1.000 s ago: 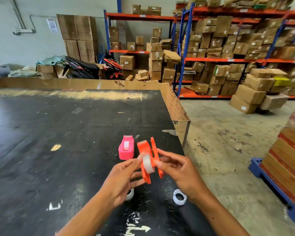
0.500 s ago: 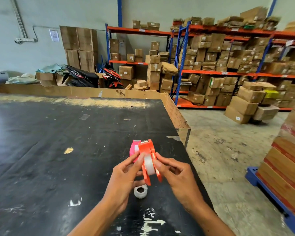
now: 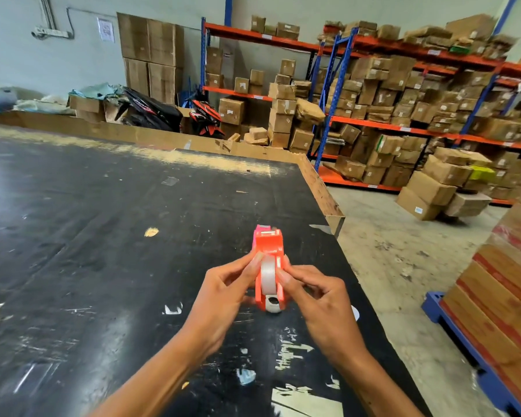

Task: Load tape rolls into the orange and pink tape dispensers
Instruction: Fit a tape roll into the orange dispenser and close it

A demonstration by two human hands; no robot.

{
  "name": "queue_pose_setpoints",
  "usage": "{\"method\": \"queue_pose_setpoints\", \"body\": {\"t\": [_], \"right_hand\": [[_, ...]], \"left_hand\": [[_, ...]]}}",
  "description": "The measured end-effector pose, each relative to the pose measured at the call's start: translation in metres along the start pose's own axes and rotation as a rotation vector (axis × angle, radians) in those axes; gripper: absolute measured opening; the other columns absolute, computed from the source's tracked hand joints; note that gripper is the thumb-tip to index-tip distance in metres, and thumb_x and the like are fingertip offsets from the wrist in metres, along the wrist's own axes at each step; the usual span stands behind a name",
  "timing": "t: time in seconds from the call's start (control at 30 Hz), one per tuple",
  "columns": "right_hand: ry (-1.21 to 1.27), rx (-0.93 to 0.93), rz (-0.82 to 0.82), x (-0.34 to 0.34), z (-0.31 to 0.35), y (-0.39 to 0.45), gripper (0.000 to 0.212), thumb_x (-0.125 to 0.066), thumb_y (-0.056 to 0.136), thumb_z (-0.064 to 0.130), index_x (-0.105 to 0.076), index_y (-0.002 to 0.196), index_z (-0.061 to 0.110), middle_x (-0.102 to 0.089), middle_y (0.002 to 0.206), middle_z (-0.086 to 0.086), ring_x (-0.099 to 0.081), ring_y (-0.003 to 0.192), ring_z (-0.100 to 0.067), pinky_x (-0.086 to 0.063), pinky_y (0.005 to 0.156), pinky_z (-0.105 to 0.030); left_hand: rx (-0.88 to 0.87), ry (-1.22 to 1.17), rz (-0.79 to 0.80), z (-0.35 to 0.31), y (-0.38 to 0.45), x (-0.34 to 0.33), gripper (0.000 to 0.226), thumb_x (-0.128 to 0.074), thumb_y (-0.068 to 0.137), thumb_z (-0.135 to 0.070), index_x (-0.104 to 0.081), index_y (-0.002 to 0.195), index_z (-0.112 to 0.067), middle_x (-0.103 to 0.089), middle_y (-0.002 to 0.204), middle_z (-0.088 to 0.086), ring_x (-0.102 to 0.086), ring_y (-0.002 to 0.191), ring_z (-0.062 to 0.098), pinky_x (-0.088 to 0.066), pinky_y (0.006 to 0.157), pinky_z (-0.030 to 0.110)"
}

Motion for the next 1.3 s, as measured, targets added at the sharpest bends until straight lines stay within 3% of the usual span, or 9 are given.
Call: {"method": "queue_pose_setpoints", "body": {"t": [0.13,0.3,0.43,0.57,0.7,0.83,0.93,1.1,1.3], "right_hand": [[0.019,-0.004,-0.020,-0.005,0.007,-0.012,0.018,-0.066,0.084,0.015,-0.074,0.098,0.023,-0.074,0.099,0.000,-0.070,0.092,-0.007,-0.054,0.072,-0.013],[0.046,-0.026,-0.023,-0.011,0.009,-0.016,0.024,-0.064,0.087,0.017,-0.066,0.101,0.035,-0.073,0.076,0.028,-0.067,0.081,0.010,-0.050,0.063,-0.005],[0.014,-0.036,-0.024,-0.014,0.008,-0.020,0.021,-0.055,0.092,0.026,-0.072,0.092,0.038,-0.078,0.086,0.010,-0.069,0.082,0.003,-0.051,0.066,-0.008],[-0.078,-0.047,-0.073,0.000,0.004,-0.012,0.020,-0.062,0.087,0.030,-0.066,0.104,0.041,-0.069,0.104,0.006,-0.065,0.091,-0.002,-0.050,0.070,-0.007],[-0.128,-0.091,-0.047,0.011,-0.007,0.001,0.030,-0.069,0.083,0.028,-0.066,0.112,0.029,-0.068,0.099,0.002,-0.065,0.076,-0.002,-0.052,0.062,-0.013],[-0.263,0.025,-0.060,0.032,-0.003,0.027,0.028,-0.069,0.076,0.040,-0.073,0.102,0.029,-0.061,0.083,0.005,-0.057,0.071,-0.007,-0.046,0.064,-0.018],[-0.276,0.055,0.045,0.038,-0.005,0.049,0.019,-0.073,0.079,0.029,-0.075,0.098,0.025,-0.058,0.073,0.005,-0.049,0.062,-0.002,-0.042,0.059,-0.016],[-0.244,0.008,0.195,0.045,-0.022,0.078,0.029,-0.079,0.074,0.018,-0.072,0.101,0.026,-0.052,0.074,0.005,-0.043,0.058,0.000,-0.040,0.058,-0.010],[-0.172,0.069,0.231,0.059,-0.026,0.104,0.010,-0.079,0.074,0.013,-0.075,0.083,0.016,-0.060,0.075,-0.005,-0.051,0.064,-0.012,-0.043,0.060,-0.017]], "left_hand": [[-0.007,0.047,0.056,-0.008,-0.007,0.002,0.028,-0.052,0.090,-0.033,-0.072,0.108,-0.027,-0.077,0.105,0.000,-0.072,0.088,0.014,-0.056,0.064,0.023],[-0.019,0.037,-0.002,-0.009,-0.011,0.007,0.025,-0.053,0.088,-0.036,-0.073,0.103,-0.035,-0.078,0.099,-0.004,-0.073,0.084,0.010,-0.053,0.060,0.025],[-0.041,0.060,-0.048,-0.004,-0.014,0.008,0.027,-0.054,0.090,-0.032,-0.070,0.112,-0.028,-0.079,0.091,-0.008,-0.072,0.075,0.006,-0.054,0.056,0.019],[-0.042,0.069,-0.064,0.004,-0.007,0.005,0.034,-0.059,0.087,-0.029,-0.065,0.120,-0.024,-0.079,0.091,-0.009,-0.074,0.084,0.011,-0.060,0.064,0.023],[-0.040,0.142,-0.038,0.011,0.008,-0.006,0.033,-0.060,0.087,-0.029,-0.064,0.120,-0.031,-0.079,0.088,-0.011,-0.074,0.086,0.014,-0.061,0.075,0.029],[-0.061,0.156,-0.055,0.012,0.028,-0.014,0.022,-0.062,0.085,-0.031,-0.071,0.100,-0.045,-0.075,0.089,0.018,-0.071,0.086,0.033,-0.060,0.081,0.045],[-0.081,0.184,-0.038,0.011,0.045,-0.022,0.016,-0.062,0.081,-0.040,-0.071,0.090,-0.050,-0.072,0.087,0.023,-0.069,0.079,0.032,-0.056,0.084,0.055],[-0.082,0.204,-0.065,0.020,0.073,-0.028,0.024,-0.063,0.082,-0.039,-0.067,0.104,-0.047,-0.077,0.090,0.010,-0.071,0.089,0.036,-0.057,0.085,0.052],[-0.085,0.216,-0.096,0.020,0.090,-0.040,0.028,-0.060,0.086,-0.031,-0.063,0.109,-0.046,-0.074,0.093,0.020,-0.068,0.089,0.041,-0.060,0.076,0.046]]}}
Point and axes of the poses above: each hand's wrist, its own y-axis towards the middle knuckle, its own x-axis out of the back of the hand, z = x × y, the point moved 8 cm from there along y, towards the middle knuckle
